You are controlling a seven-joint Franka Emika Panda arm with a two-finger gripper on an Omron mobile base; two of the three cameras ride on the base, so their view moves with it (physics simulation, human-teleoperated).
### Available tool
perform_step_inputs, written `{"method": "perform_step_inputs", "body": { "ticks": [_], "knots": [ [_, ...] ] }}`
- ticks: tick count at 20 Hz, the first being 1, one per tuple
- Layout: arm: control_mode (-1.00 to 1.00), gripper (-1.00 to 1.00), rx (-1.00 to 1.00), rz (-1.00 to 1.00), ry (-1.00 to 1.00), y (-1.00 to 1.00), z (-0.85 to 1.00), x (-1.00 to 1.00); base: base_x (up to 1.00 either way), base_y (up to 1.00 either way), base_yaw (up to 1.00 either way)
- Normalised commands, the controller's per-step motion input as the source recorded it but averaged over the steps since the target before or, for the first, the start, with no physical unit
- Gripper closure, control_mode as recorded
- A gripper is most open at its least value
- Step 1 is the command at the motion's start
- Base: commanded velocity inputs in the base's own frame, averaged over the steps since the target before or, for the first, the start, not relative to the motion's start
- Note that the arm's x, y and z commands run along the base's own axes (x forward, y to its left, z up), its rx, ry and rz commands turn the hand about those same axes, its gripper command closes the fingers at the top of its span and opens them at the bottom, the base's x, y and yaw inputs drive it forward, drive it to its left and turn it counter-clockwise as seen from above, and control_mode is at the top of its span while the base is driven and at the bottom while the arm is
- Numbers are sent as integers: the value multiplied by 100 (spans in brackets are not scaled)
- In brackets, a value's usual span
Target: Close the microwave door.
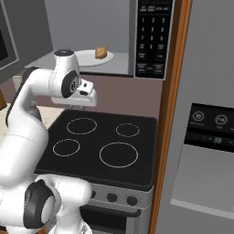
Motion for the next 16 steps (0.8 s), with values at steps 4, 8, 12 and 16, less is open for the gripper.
{"method": "perform_step_inputs", "body": {
  "ticks": [4,8,12,16],
  "knots": [
    [-100,-100,-3,0,-25,62,1,-74,0,0,0],
    [-100,-100,-16,0,-65,82,15,-100,0,0,0],
    [-100,-100,-17,1,-74,56,13,-100,0,0,0],
    [-100,-100,-1,0,-56,-9,16,-100,0,0,0]
  ]
}}
